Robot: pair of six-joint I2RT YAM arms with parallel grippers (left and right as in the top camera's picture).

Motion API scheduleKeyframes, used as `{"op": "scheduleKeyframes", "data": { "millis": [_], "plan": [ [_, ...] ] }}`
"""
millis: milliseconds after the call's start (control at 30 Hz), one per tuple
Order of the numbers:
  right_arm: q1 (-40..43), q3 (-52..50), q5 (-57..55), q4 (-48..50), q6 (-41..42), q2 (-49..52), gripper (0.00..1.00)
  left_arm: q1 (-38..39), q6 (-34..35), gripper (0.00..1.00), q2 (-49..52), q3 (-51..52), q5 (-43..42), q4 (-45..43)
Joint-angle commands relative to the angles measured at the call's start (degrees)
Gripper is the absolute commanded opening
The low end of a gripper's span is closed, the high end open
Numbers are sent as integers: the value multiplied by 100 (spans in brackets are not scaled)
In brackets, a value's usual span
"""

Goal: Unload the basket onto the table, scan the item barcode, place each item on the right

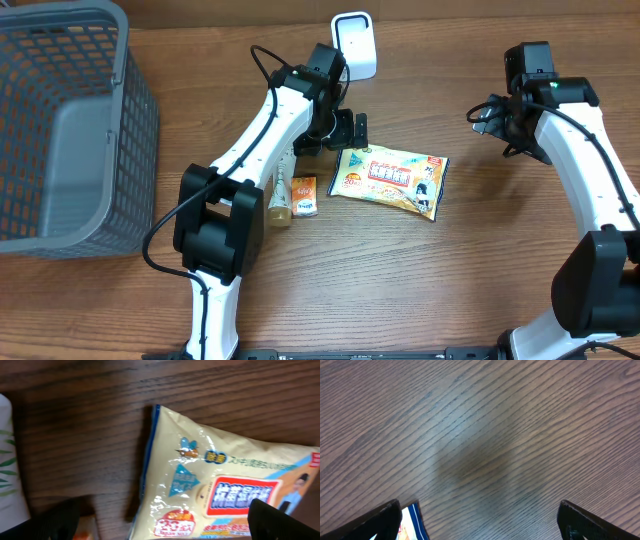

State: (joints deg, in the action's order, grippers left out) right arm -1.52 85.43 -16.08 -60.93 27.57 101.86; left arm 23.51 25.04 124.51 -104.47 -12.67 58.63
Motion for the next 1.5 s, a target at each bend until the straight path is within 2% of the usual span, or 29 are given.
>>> {"op": "scheduleKeyframes", "data": {
  "millis": [0,67,233,467,533,667,867,967,1067,1300,1367,1467],
  "plan": [
    [15,17,-79,20,-20,-7,100,-39,-107,100,-11,177,509,-94],
    [15,17,-79,20,-20,-7,100,-50,-103,100,-11,247,437,-212],
    [15,17,-81,20,-20,-7,100,-44,-81,100,-11,708,-601,-883],
    [15,17,-79,20,-20,-7,100,-7,205,98,-11,1412,-1038,-1497],
    [15,20,-79,20,-20,-7,100,24,332,94,-11,1534,-1139,-1628],
    [15,17,-79,20,-20,-7,100,118,811,77,-11,1749,-1130,-1917],
    [15,17,-81,20,-20,-7,100,190,866,50,-11,1808,-905,-2037],
    [15,17,-79,20,-20,-7,100,203,866,32,-11,1808,-601,-1987],
    [15,17,-79,20,-20,-7,100,203,892,4,-11,1808,-269,-1958],
    [15,20,-81,20,-20,-7,100,68,968,4,-61,1436,125,-1613],
    [15,17,-79,20,-20,-7,100,35,968,4,-153,1113,601,-1209],
    [15,17,-79,20,-20,-7,100,31,957,4,-407,424,1740,-435]
  ]
}}
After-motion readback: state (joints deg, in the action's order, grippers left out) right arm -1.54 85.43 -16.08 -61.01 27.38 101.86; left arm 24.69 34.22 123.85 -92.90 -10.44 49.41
